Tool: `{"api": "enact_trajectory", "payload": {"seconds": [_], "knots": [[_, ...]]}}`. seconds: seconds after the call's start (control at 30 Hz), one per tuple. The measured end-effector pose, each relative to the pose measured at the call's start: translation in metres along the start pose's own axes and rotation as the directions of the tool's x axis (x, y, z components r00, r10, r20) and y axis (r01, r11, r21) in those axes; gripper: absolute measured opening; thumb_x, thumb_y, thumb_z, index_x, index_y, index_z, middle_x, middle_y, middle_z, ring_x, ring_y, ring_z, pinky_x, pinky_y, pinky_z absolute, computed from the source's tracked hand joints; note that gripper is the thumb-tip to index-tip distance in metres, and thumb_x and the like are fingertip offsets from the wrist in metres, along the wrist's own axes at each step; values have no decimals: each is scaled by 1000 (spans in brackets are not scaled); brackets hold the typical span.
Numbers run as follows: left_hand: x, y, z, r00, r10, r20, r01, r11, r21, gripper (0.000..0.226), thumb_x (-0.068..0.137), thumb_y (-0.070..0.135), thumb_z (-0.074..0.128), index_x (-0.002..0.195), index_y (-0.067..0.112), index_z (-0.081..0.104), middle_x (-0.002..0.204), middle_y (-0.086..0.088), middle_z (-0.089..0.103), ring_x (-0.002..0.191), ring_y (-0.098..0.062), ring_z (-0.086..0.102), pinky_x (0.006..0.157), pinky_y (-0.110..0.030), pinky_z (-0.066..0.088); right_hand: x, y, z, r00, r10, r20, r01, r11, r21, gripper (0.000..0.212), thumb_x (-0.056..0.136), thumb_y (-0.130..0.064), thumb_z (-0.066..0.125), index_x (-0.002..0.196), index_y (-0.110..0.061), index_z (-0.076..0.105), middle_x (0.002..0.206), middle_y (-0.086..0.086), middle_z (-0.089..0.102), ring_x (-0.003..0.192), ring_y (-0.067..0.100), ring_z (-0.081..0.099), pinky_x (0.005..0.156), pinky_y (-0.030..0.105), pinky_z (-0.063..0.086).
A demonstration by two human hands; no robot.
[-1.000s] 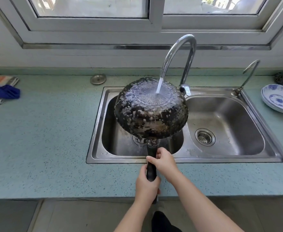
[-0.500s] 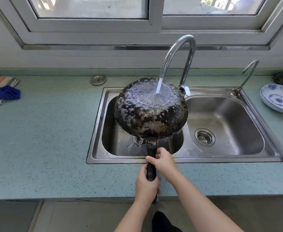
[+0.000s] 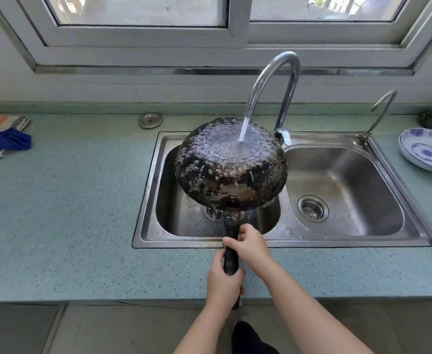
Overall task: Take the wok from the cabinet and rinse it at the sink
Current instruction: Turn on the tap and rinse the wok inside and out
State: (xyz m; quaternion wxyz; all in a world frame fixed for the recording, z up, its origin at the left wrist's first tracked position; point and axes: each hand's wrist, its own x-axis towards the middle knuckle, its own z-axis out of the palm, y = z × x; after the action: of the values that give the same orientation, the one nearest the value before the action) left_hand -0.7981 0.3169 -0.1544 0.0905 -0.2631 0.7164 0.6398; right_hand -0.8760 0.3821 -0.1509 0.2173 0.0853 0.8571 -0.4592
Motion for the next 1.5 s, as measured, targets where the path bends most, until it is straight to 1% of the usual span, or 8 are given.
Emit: {"api": "enact_trajectory", "payload": {"seconds": [0.13, 0.37, 0.5, 0.73, 0.9, 1.07, 1.23, 1.5], "knots": [[-1, 1, 0, 1000, 4, -5, -4, 1000, 2, 34, 82, 1, 56, 82, 35, 50, 71, -1, 58, 30, -4, 49, 34, -20, 40, 0, 0, 0, 1000, -8, -7, 7, 1000, -15, 37, 80, -28, 69, 109, -9, 54, 97, 1, 60, 92, 18, 58, 80, 30, 49], [-2, 3, -1, 1000, 13, 2, -13, 1000, 7, 37, 84, 2, 57, 81, 38, 47, 72, 3, 57, 37, 3, 54, 34, -14, 40, 1, 1, 0, 1000, -5, 1, 5, 1000, -16, 38, 80, -29, 69, 109, -9, 54, 101, 4, 62, 97, 21, 60, 88, 37, 51], [-1, 1, 0, 1000, -12, 4, 12, 1000, 0, 35, 83, 2, 56, 82, 36, 49, 72, -2, 58, 31, -4, 50, 34, -24, 42, 0, 1, 0, 1000, -11, -3, 11, 1000, -28, 39, 80, -30, 69, 110, -9, 54, 102, 4, 62, 97, 21, 60, 86, 35, 51], [0, -1, -1, 1000, -19, 8, 19, 1000, 4, 33, 83, 3, 56, 83, 35, 50, 73, -3, 58, 31, -4, 50, 35, -23, 43, 0, 0, 0, 1000, -9, 0, 9, 1000, -27, 39, 80, -29, 69, 110, -10, 54, 100, 2, 61, 96, 20, 59, 84, 33, 50], [1, -3, -1, 1000, -30, 9, 30, 1000, -9, 27, 83, 3, 56, 92, 28, 53, 71, -1, 59, 31, -5, 49, 37, -24, 42, 0, 0, 0, 1000, -3, 2, 3, 999, -32, 39, 79, -29, 69, 109, -9, 54, 101, 3, 62, 99, 22, 60, 88, 38, 51], [2, -4, 0, 999, -49, 3, 49, 999, -12, 31, 82, 4, 57, 89, 34, 52, 71, -3, 60, 32, -8, 49, 41, -29, 43, 0, 0, 0, 1000, -3, -1, 3, 999, -43, 38, 79, -29, 69, 108, -9, 55, 101, 4, 62, 98, 22, 60, 89, 40, 51], [-1, -3, 0, 999, -37, -2, 37, 999, 14, 26, 83, 6, 57, 96, 29, 54, 73, -2, 62, 33, -8, 51, 39, -25, 44, -2, -4, 1, 999, -7, -36, 3, 996, -92, 35, 77, -33, 70, 100, -13, 53, 92, -2, 58, 90, 19, 58, 75, 31, 47], [-6, -7, -10, 999, 8, -52, -2, 993, 114, 37, 80, 10, 60, 103, 38, 52, 76, 5, 67, 52, -17, 62, 46, -20, 46, -5, -2, 13, 999, -30, -23, 29, 999, -25, 26, 77, -27, 68, 91, -12, 52, 96, 6, 65, 91, 23, 61, 79, 36, 48]]}}
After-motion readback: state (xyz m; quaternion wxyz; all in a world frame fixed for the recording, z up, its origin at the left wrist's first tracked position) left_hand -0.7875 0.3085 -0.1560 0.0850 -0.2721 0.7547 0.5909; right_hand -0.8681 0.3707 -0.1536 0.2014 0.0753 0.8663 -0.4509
